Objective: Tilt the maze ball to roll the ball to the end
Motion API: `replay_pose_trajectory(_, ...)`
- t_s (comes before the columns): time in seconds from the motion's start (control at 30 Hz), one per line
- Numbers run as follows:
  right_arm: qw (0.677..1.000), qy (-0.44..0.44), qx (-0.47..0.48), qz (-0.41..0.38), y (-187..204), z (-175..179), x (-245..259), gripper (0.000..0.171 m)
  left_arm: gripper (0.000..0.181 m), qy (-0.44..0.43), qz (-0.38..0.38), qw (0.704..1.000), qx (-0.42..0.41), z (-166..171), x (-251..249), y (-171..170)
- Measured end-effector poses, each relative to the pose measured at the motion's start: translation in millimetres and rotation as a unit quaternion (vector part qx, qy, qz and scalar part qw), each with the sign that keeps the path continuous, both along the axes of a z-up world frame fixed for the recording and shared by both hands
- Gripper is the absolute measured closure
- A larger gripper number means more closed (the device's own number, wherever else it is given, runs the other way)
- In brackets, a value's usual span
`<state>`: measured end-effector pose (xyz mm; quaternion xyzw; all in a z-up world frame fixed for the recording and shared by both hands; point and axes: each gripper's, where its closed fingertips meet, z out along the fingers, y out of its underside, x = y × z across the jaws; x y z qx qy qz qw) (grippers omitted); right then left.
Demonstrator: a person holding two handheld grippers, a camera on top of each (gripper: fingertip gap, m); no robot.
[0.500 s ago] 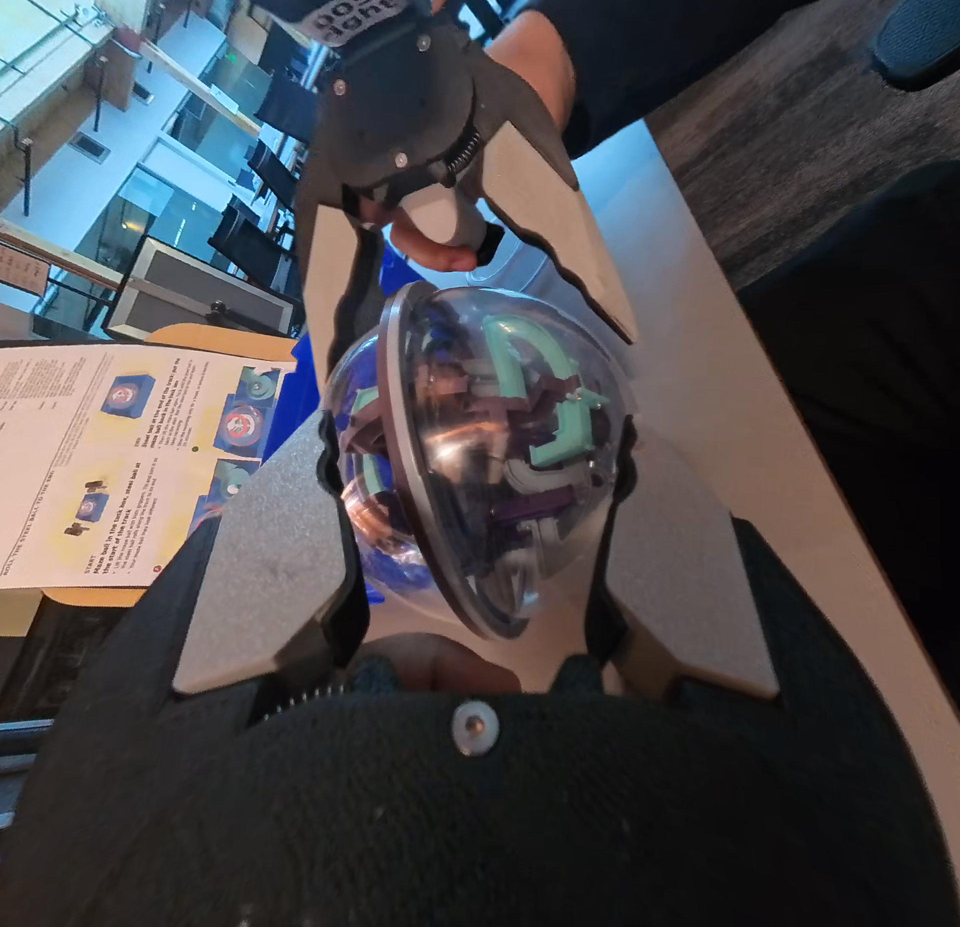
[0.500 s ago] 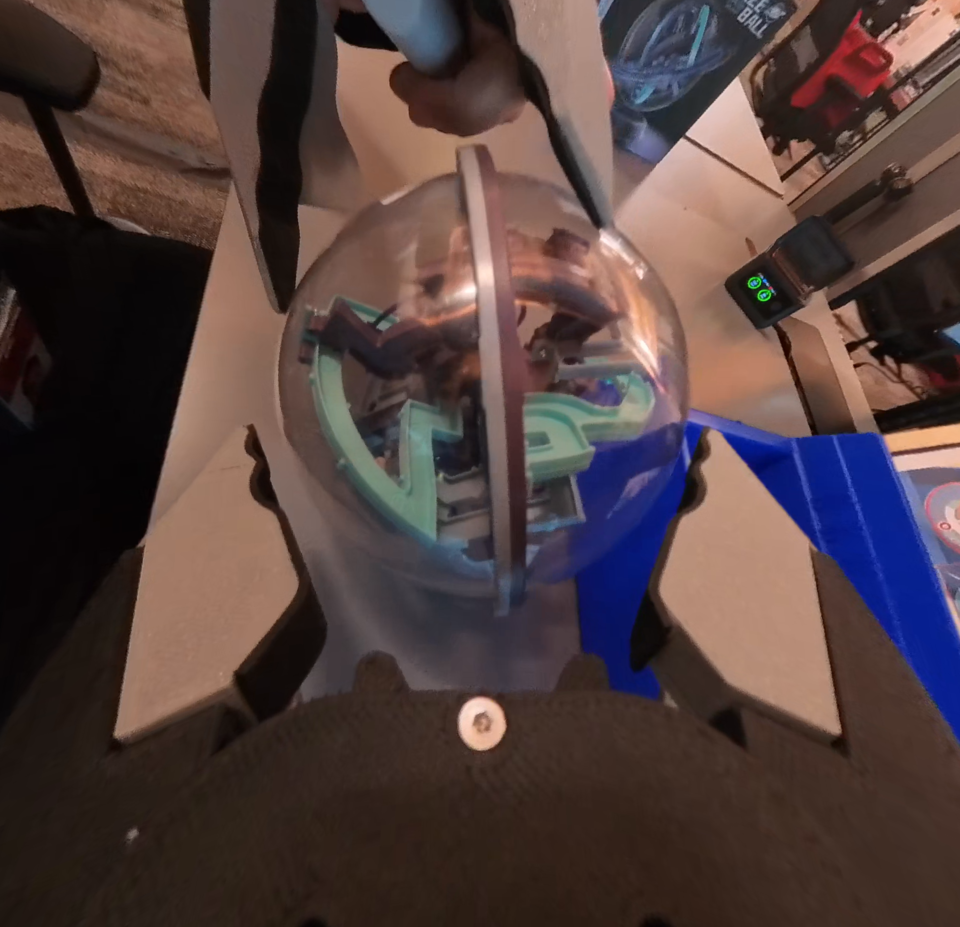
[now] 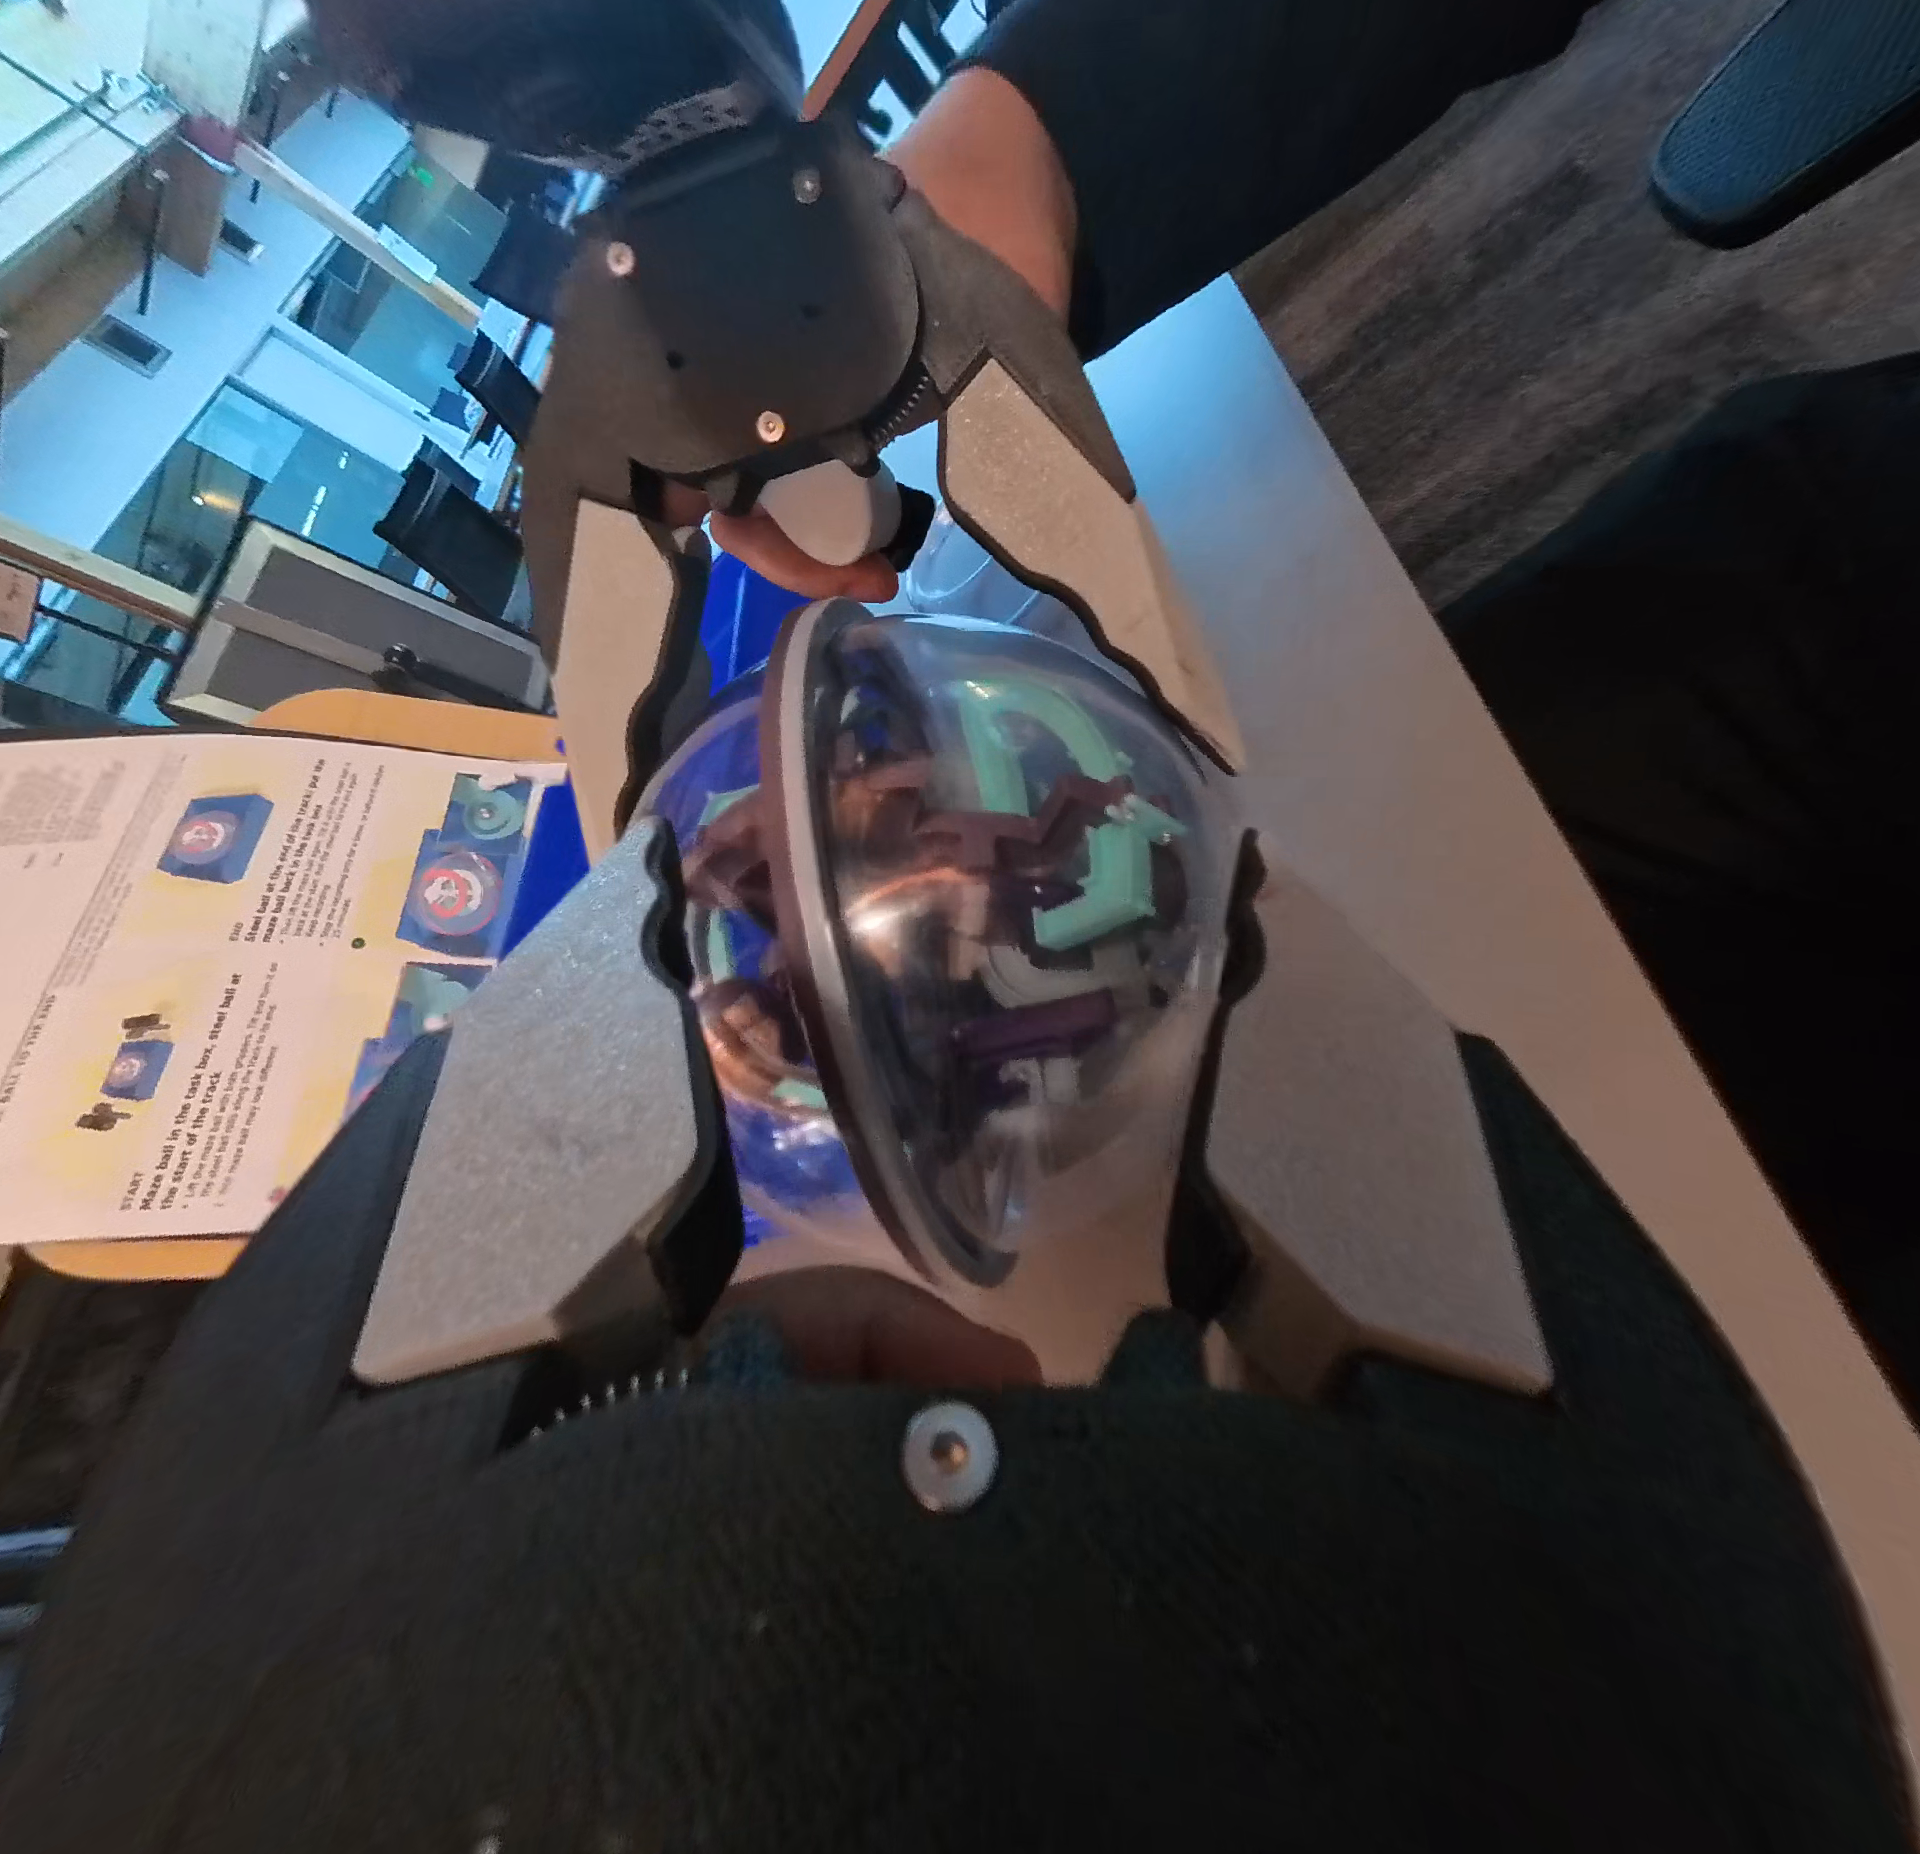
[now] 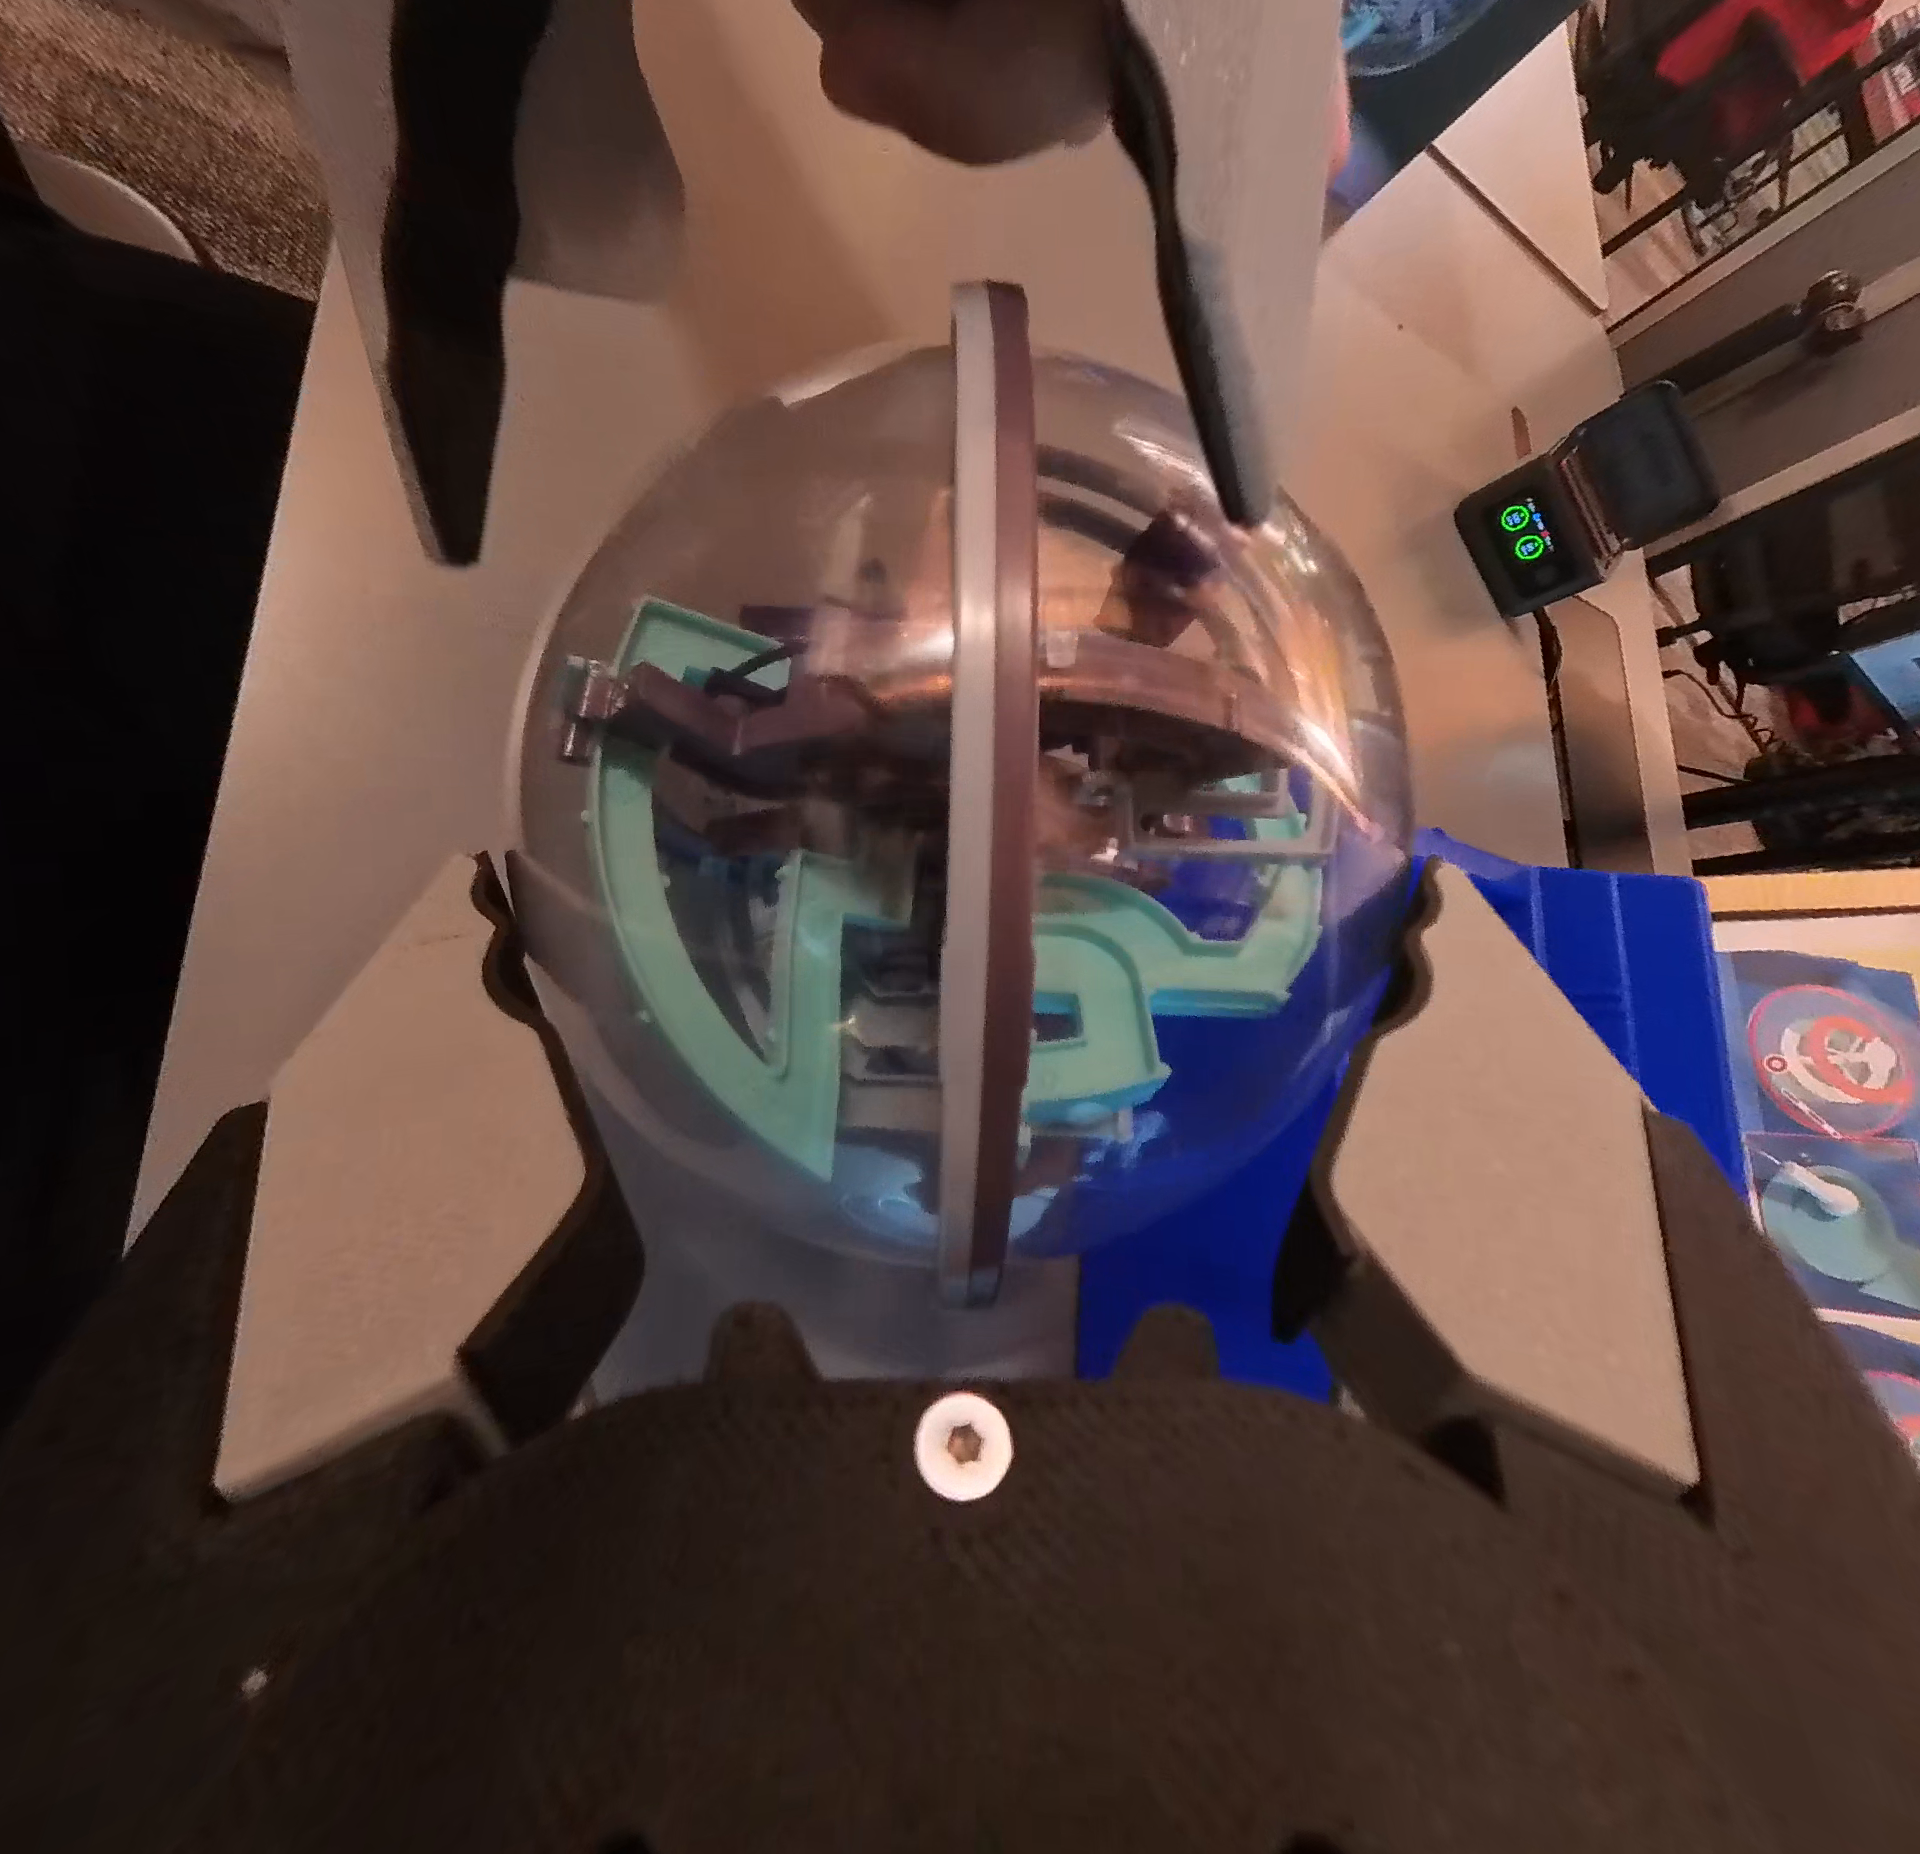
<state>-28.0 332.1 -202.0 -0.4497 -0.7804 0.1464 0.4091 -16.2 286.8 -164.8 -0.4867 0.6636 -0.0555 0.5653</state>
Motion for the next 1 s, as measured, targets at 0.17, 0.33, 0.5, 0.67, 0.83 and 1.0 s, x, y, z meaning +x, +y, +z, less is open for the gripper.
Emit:
replay_pose_trajectory(0.17,1.000,0.004,0.007,-0.003,0,-1,3,0.014,0.078,-0.073,0.060,0.991,-0.094,6,-32,5)
replay_pose_trajectory(0.33,1.000,0.019,0.001,-0.002,0,0,4,0.014,0.077,-0.160,0.104,0.935,-0.299,-19,-46,6)
replay_pose_trajectory(0.5,1.000,0.022,-0.001,-0.001,0,0,4,0.014,0.075,-0.096,0.163,0.958,-0.217,-43,-45,24)
replay_pose_trajectory(0.67,0.999,0.041,-0.019,0.010,-1,2,5,0.014,0.075,-0.054,0.175,0.971,-0.151,-52,-45,32)
replay_pose_trajectory(0.83,0.993,0.094,-0.067,0.036,-7,11,5,0.015,0.075,-0.078,0.145,0.978,-0.126,-53,-39,34)
replay_pose_trajectory(1.0,0.987,0.132,-0.082,0.048,-2,14,5,0.015,0.073,-0.097,0.131,0.980,-0.118,-55,-36,42)
